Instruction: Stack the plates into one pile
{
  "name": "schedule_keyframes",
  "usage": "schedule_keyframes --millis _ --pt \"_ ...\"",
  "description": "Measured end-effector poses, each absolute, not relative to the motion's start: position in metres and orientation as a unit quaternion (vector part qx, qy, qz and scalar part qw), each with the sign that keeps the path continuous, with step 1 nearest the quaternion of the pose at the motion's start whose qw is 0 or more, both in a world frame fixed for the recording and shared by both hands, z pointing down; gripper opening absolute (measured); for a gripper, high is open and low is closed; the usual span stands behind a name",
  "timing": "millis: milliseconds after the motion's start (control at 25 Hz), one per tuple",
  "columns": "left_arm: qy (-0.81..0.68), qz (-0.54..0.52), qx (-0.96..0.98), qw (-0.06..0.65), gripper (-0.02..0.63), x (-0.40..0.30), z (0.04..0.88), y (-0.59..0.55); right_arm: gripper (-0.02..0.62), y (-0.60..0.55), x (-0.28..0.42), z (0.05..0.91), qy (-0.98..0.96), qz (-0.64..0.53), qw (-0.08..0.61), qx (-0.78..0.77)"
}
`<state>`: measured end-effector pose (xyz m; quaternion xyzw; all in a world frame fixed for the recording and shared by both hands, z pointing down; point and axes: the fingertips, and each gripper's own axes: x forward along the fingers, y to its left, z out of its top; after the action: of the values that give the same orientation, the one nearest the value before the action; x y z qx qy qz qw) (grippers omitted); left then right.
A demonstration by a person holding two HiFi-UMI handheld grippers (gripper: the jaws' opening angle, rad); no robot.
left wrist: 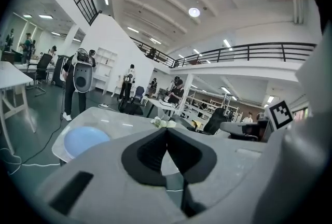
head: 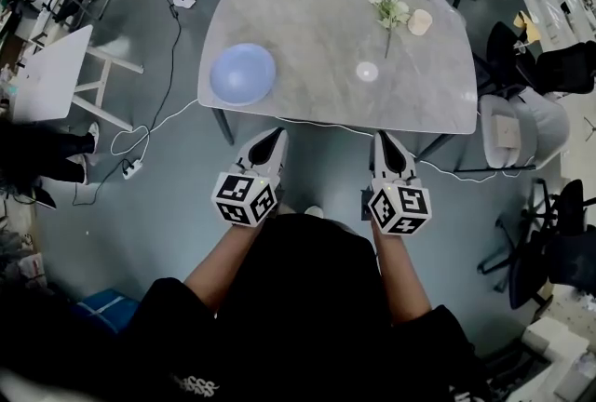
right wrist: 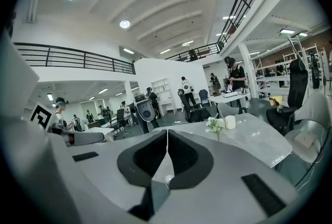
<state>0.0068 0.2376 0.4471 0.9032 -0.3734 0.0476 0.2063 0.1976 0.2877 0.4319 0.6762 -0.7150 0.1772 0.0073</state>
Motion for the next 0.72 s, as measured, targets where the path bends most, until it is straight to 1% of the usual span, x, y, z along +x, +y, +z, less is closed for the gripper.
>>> schedule_keyframes --millis 280,520,720 --pt "-0.376 0.040 0.911 0.167 0.017 0.010 0.430 0.236 0.017 0.290 0.201 0.423 -0.720 0.159 0.026 0.675" --pt "-0.386 0.027 0.911 0.142 0.017 -0.014 0.417 0.232 0.015 0.287 0.197 0.408 -0.720 0.135 0.028 0.680" --pt "-0.394 0.023 0.909 0.135 0.017 -0.023 0.405 0.233 0.015 0.290 0.189 0.405 -0.722 0.124 0.037 0.679"
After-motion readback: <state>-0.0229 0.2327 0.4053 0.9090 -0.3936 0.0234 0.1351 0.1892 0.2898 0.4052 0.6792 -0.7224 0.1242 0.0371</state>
